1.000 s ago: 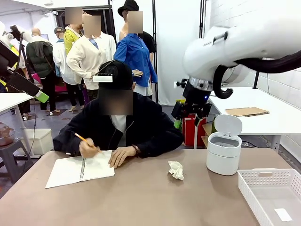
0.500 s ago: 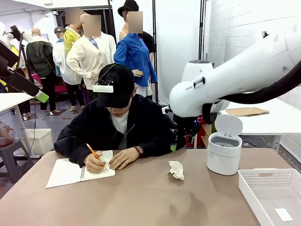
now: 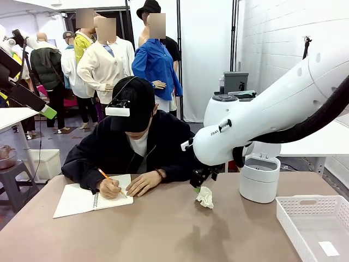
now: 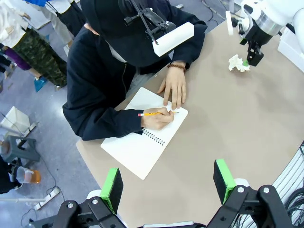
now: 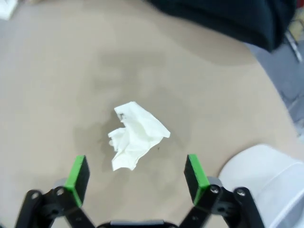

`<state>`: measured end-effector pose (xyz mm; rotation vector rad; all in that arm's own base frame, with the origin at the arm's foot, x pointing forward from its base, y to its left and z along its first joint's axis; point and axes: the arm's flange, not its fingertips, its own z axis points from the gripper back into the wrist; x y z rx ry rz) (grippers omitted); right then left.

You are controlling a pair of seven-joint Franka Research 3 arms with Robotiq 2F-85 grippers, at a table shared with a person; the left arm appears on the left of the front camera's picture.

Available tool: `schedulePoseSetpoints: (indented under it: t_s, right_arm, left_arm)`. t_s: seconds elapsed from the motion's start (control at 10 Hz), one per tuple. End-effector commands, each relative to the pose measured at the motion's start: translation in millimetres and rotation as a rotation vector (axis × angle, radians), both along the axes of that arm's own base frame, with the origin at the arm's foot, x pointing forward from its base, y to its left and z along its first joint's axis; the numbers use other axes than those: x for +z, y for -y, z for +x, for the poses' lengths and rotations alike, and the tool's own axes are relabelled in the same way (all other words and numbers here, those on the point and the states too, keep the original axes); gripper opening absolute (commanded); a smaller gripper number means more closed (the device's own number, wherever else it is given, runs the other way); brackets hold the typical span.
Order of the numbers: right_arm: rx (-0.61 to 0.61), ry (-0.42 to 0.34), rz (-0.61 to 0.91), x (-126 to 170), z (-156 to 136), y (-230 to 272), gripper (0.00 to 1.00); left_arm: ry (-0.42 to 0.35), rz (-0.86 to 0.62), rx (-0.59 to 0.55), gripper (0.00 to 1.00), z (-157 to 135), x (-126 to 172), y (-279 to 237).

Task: Sort the paper based on its condition.
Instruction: If a person hands you a paper, place it in the Organizing basket , and if it's crumpled, put it in the Trash can.

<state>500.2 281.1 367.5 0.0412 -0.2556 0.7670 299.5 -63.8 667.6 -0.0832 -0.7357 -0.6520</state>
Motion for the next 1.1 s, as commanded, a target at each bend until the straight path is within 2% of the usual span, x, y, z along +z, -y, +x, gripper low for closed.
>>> schedulePoseSetpoints:
  t_s: [0.0, 0.1, 0.2, 0.3, 0.4, 0.5, 0.7, 0.8, 0.9, 1.0]
  right_arm:
    - [0.170, -0.077, 0.009, -2, 6, 9, 1.00]
    - [0.200, -0.151, 0.031, -1, 6, 10, 1.00]
    - [0.213, -0.178, 0.067, -4, 9, 10, 1.00]
    - [0.225, -0.179, 0.080, -9, 15, 9, 1.00]
    - [0.255, -0.111, 0.052, 7, 18, 13, 1.00]
    - [0.207, -0.146, 0.055, -10, 2, 2, 1.00]
    - [0.207, -0.146, 0.055, -10, 2, 2, 1.00]
    - [0.221, -0.145, 0.056, -3, 8, 5, 1.00]
    - [0.241, -0.173, 0.040, -11, 26, 14, 1.00]
    - [0.272, -0.142, 0.014, -16, 34, 14, 1.00]
  left_arm:
    - [-0.003, -0.005, -0.001, 1.00, 0, 1, -1]
    - [-0.003, -0.005, -0.001, 1.00, 0, 1, -1]
    - [-0.003, -0.005, -0.001, 1.00, 0, 1, -1]
    - [-0.003, -0.005, -0.001, 1.00, 0, 1, -1]
    - [-0.003, -0.005, -0.001, 1.00, 0, 1, -1]
    - [-0.003, -0.005, -0.001, 1.00, 0, 1, -1]
    - [-0.003, -0.005, -0.001, 1.00, 0, 1, -1]
    - [-0.003, -0.005, -0.001, 1.00, 0, 1, -1]
    - [-0.003, -0.005, -0.001, 1.00, 0, 1, -1]
    - [-0.003, -0.005, -0.001, 1.00, 0, 1, -1]
